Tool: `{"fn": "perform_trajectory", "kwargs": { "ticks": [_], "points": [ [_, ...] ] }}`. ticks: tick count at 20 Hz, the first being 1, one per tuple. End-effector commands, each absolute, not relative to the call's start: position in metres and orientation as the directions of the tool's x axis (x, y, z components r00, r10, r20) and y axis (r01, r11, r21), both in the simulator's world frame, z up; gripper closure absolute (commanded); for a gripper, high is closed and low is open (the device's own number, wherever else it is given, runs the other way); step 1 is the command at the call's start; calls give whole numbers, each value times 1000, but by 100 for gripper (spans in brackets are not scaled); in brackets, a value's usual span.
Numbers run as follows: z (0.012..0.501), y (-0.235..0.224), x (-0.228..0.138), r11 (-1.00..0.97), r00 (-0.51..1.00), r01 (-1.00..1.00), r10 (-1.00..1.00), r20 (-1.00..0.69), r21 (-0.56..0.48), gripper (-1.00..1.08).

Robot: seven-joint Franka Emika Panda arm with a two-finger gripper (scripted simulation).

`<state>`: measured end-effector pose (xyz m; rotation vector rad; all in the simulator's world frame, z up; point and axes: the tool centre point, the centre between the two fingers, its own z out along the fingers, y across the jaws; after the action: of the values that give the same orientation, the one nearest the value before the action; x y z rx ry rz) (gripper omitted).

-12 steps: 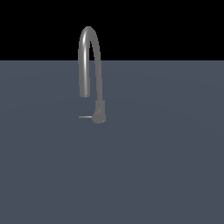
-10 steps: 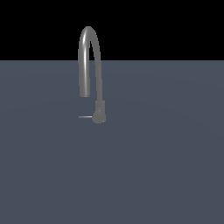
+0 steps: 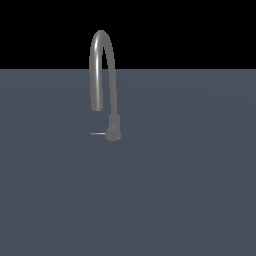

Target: Turn on the faucet by rotating a designated handle.

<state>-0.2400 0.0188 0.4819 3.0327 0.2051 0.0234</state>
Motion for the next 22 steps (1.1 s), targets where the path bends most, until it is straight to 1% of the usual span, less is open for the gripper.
{"fn": "perform_trajectory", "kwargs": {
  "ticks": [1, 7, 13, 17, 22],
  "points": [
    [476, 25, -232, -972, 983, 183, 185, 0, 150, 108],
    [456, 47, -206, -893, 939, 337, 340, -44, 299, 108],
    [429, 73, -181, -742, 859, 495, 498, -123, 452, 108],
    [409, 88, -168, -625, 796, 575, 577, -184, 528, 108],
    [385, 104, -156, -474, 716, 647, 647, -262, 597, 108]
  ]
}}
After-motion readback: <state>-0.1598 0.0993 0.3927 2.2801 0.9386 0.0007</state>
